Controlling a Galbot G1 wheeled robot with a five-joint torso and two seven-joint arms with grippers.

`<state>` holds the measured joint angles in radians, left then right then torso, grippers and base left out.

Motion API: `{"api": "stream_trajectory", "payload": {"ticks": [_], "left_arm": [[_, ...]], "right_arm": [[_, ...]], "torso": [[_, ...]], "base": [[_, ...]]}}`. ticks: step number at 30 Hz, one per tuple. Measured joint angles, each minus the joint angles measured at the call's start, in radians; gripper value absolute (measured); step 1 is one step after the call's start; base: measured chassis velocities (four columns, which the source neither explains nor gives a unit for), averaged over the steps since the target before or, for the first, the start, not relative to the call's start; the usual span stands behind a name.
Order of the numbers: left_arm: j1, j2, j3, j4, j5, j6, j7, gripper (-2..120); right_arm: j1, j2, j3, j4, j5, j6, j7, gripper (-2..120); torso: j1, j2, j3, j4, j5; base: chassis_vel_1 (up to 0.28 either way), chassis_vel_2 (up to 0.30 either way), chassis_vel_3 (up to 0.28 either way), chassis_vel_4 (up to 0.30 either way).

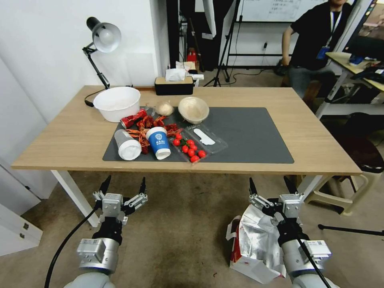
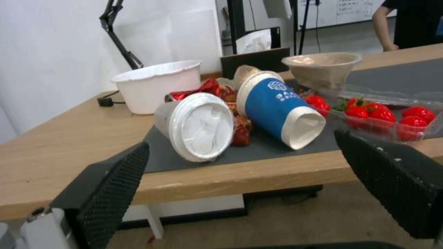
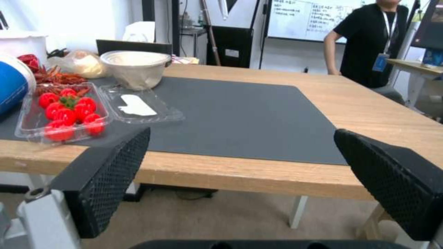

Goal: Pick up the food delivery bag from the floor and place it on the table.

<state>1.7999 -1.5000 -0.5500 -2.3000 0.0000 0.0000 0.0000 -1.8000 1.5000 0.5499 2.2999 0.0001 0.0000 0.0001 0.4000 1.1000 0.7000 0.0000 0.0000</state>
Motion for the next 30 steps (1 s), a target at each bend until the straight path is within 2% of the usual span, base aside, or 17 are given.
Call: {"api": "stream_trajectory", "payload": {"ticks": [20,22,23,24,26,27,30], "left_arm": [[0.001,0.004,0.005,-0.002,-0.005,0.011,-0.013,100],[0.006,0.023,0.036,-0.026,-0.033,0.066,-0.076,100],[0.006,0.023,0.036,-0.026,-0.033,0.066,-0.076,100],[0.008,0.032,0.049,-0.036,-0.045,0.09,-0.104,100],[0.015,0.061,0.095,-0.071,-0.087,0.173,-0.199,100],[0.015,0.061,0.095,-0.071,-0.087,0.173,-0.199,100],[0.029,0.097,0.15,-0.114,-0.148,0.261,-0.311,100]], "right_arm": [[-0.007,0.001,0.002,0.005,0.001,-0.014,-0.006,100],[-0.045,0.009,0.016,0.046,0.014,-0.086,-0.046,100],[-0.045,0.009,0.016,0.046,0.014,-0.086,-0.046,100],[-0.064,0.013,0.023,0.067,0.021,-0.123,-0.066,100],[-0.109,0.021,0.042,0.12,0.043,-0.211,-0.116,100],[-0.109,0.021,0.042,0.12,0.043,-0.211,-0.116,100],[-0.114,0.016,0.062,0.146,0.068,-0.23,-0.129,100]], "torso": [[0.0,0.0,0.0,0.0001,0.0],[0.0,0.0,0.0,0.0,0.0],[0.0,0.0,0.0,0.0,0.0],[0.0,0.0,0.0,-0.0001,0.0],[0.0,0.0,0.0,-0.0004,0.0],[0.0,0.0,0.0,-0.0004,0.0],[0.0,0.0,0.0,-0.0002,0.0001]], "base": [[0.0,0.0,0.0,0.0],[0.0,0.0,0.0,0.0],[0.0,0.0,0.0,0.0],[0.0,0.0,0.0,0.0],[0.0,0.0,0.0,0.0],[0.0,0.0,0.0,0.0],[0.0,0.0,0.0,0.0]]}}
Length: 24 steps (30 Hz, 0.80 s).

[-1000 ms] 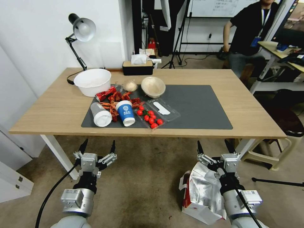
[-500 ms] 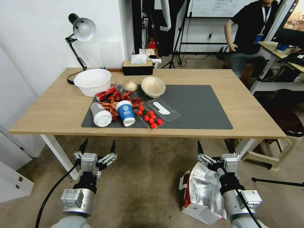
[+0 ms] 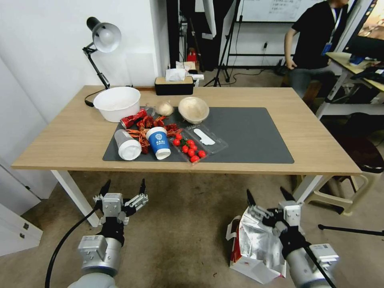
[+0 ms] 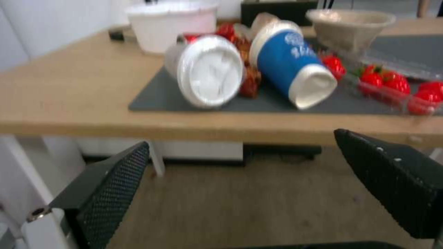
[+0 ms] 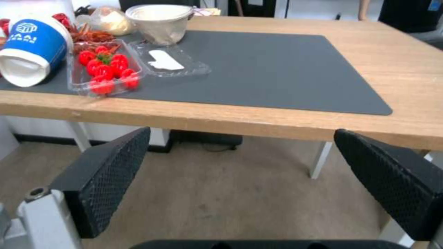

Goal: Pick up the food delivery bag from the floor and place it on the table.

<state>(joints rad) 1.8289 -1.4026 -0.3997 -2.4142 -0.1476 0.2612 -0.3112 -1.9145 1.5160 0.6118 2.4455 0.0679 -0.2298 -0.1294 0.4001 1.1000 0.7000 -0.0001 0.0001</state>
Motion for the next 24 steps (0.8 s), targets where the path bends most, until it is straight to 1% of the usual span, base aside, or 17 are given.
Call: {"api": "stream_trajectory", "payload": {"ticks": [1,3,7,9,13,18,22,24], "left_arm": [[0.0,0.0,0.0,0.0,0.0,0.0,0.0,100],[0.008,0.01,0.009,-0.009,-0.029,0.002,-0.022,100],[0.007,0.026,0.001,-0.01,-0.048,0.002,-0.022,100],[0.004,0.043,-0.017,-0.01,-0.064,0.001,-0.014,100],[0.005,0.058,-0.032,-0.011,-0.089,-0.009,-0.003,100],[0.014,0.053,-0.029,-0.012,-0.09,-0.024,0.017,100],[0.022,0.046,-0.028,-0.007,-0.079,-0.042,0.046,100],[0.022,0.047,-0.028,-0.006,-0.079,-0.045,0.049,100]], "right_arm": [[0.0,0.0,0.0,0.0,0.0,0.0,0.0,100],[0.004,-0.01,0.001,0.001,0.003,-0.001,0.0,100],[0.014,-0.037,0.008,0.001,0.011,-0.002,0.002,100],[0.019,-0.052,0.014,0.0,0.021,-0.002,0.004,100],[0.025,-0.057,0.016,-0.004,0.029,-0.002,0.007,100],[0.031,-0.051,0.013,-0.007,0.029,-0.002,0.008,100],[0.036,-0.048,0.013,-0.011,0.029,-0.002,0.01,100],[0.037,-0.048,0.013,-0.012,0.029,-0.002,0.01,100]], "torso": [[0.0,0.0,0.0,0.0,0.0],[0.0,0.0,0.0,0.0002,0.0],[0.0,0.0,0.0,0.0002,-0.0001],[0.0,0.0,0.0,0.0002,-0.0001],[0.0,0.0,0.0,0.0001,-0.0001],[0.0,0.0,0.0,0.0001,-0.0001],[0.0,0.0,0.0,0.0001,-0.0001],[0.0,0.0,0.0,0.0002,-0.0002]], "base": [[0.0,0.0,0.0,0.0],[0.0,0.0,0.0,0.0],[0.0,0.0,0.0,0.0],[0.0,0.0,0.0,0.0],[0.0,0.0,0.0,0.0],[0.0,0.0,0.0,0.0],[0.0,0.0,0.0,0.0],[0.0,0.0,0.0,0.0]]}}
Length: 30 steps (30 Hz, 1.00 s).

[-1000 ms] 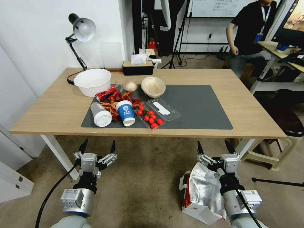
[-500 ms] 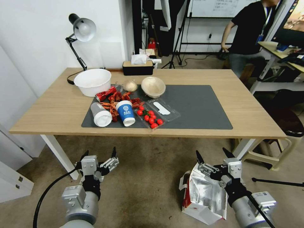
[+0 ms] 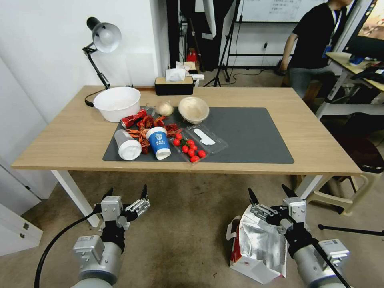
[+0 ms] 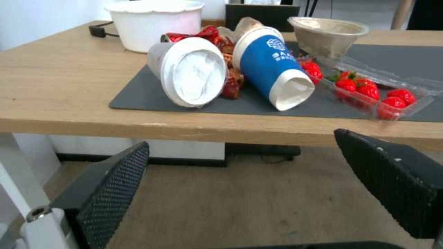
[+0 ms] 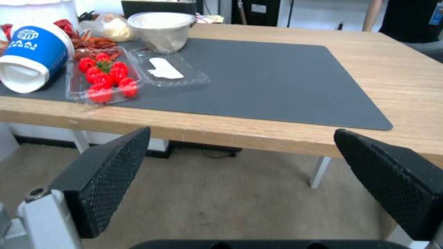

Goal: Pick up the food delivery bag from the floor and place it on the table.

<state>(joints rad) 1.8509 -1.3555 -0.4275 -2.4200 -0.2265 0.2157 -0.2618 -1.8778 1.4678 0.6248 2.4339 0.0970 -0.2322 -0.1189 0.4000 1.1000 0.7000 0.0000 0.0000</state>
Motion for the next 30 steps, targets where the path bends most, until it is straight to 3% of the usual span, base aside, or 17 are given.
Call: {"api": "stream_trajectory", "payload": {"ticks": [10,30], "left_arm": [[-0.006,0.0,-0.011,0.001,-0.015,0.028,0.005,100],[-0.01,-0.006,-0.01,0.013,0.006,0.028,0.014,100]], "right_arm": [[0.004,0.008,-0.001,-0.006,-0.007,0.0,0.002,100],[0.003,0.009,0.002,-0.008,-0.004,0.001,-0.003,100]], "torso": [[-0.006,-0.012,-0.006,0.0,0.0],[-0.053,-0.119,-0.067,0.0,0.0]], "base": [[0.0,0.0,0.0,0.0],[0.0,0.0,0.0,0.0]]}}
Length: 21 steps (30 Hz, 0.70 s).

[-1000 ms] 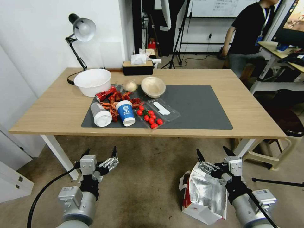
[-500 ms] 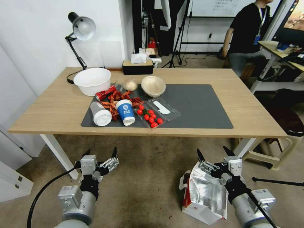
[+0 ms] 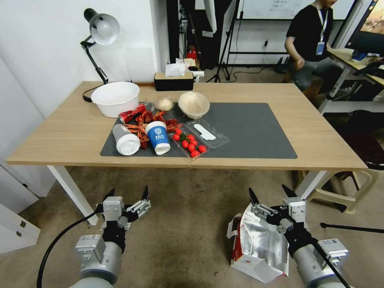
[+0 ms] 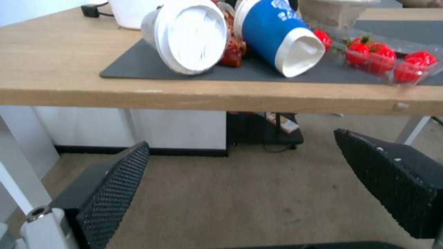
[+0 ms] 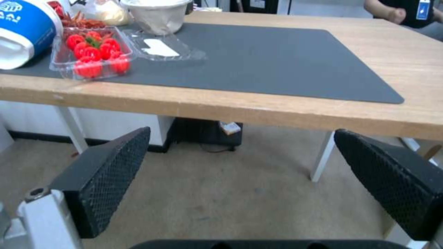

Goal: Pick up the food delivery bag from the floor and place it on the table.

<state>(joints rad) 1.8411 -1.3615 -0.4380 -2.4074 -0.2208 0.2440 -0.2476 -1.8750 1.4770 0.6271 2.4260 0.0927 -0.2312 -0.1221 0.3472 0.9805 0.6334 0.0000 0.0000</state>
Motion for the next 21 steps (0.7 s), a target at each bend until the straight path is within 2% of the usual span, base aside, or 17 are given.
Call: {"api": "stream_trajectory", "payload": {"ticks": [21], "left_arm": [[-0.001,-0.002,0.005,0.009,0.0,0.0,-0.003,100]], "right_arm": [[0.001,0.002,-0.005,-0.002,0.0,0.0,0.001,100]], "torso": [[-0.044,-0.103,-0.059,0.0,0.0]], "base": [[0.0,0.0,0.0,0.0]]}}
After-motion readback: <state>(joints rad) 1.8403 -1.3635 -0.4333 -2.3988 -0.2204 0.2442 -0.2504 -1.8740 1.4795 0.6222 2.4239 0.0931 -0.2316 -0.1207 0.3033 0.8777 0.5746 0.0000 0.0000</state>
